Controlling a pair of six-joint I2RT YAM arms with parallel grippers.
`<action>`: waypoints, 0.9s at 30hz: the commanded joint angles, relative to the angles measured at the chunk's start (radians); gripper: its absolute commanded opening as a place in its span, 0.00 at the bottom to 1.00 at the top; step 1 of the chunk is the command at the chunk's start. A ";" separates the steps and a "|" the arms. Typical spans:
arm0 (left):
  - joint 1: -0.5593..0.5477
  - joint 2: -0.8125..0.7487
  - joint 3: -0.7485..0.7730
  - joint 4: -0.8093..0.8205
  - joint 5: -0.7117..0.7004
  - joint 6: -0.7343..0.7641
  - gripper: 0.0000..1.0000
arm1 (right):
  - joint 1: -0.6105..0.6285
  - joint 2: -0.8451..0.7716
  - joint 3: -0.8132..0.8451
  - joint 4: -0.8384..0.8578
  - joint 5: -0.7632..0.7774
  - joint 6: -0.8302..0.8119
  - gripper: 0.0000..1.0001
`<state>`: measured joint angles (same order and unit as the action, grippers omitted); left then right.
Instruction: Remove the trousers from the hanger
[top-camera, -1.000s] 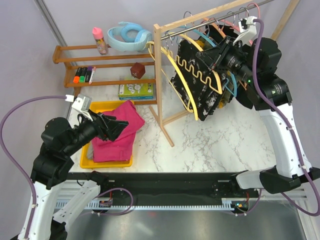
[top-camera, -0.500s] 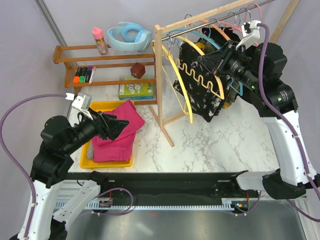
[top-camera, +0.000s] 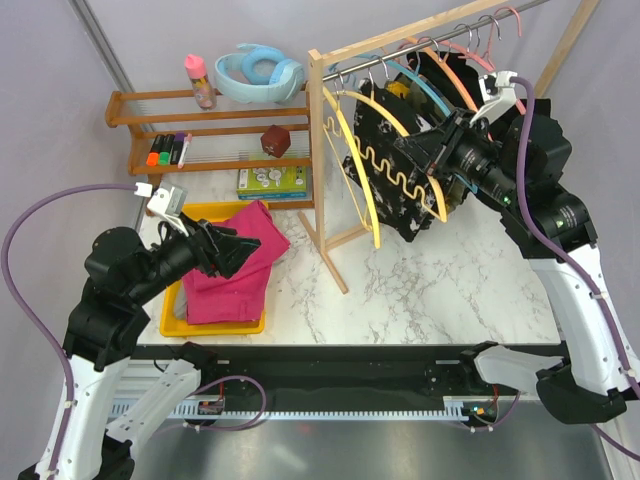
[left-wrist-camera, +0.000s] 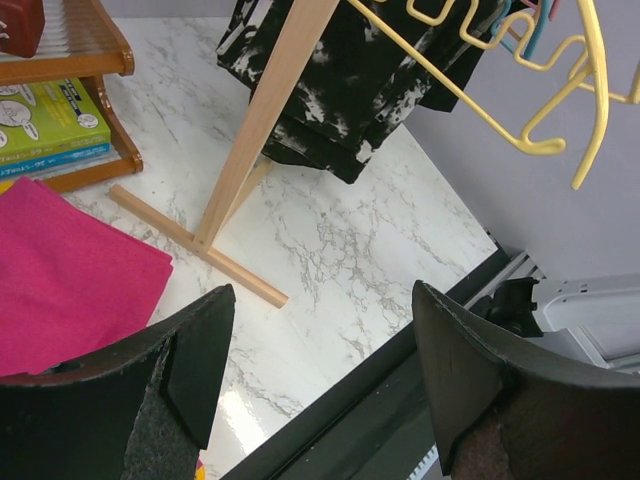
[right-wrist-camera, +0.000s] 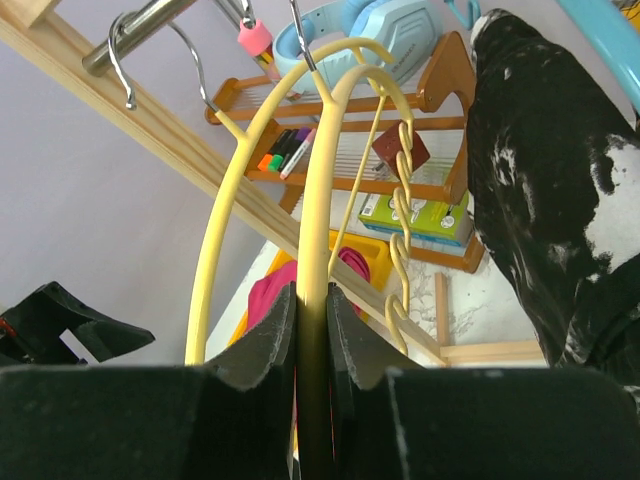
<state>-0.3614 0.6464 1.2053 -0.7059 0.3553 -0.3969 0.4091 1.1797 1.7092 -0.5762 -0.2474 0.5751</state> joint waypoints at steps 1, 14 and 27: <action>0.002 0.012 0.011 0.037 0.059 -0.045 0.78 | 0.010 -0.057 -0.066 0.050 -0.029 -0.009 0.21; 0.002 0.025 -0.056 0.100 0.111 -0.083 0.78 | 0.010 -0.196 -0.034 -0.220 0.193 -0.217 0.65; 0.002 0.010 -0.079 0.109 0.123 -0.085 0.78 | 0.010 -0.065 0.114 -0.361 0.609 -0.360 0.59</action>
<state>-0.3614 0.6674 1.1370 -0.6373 0.4496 -0.4530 0.4168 1.0424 1.7641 -0.9077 0.2623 0.2749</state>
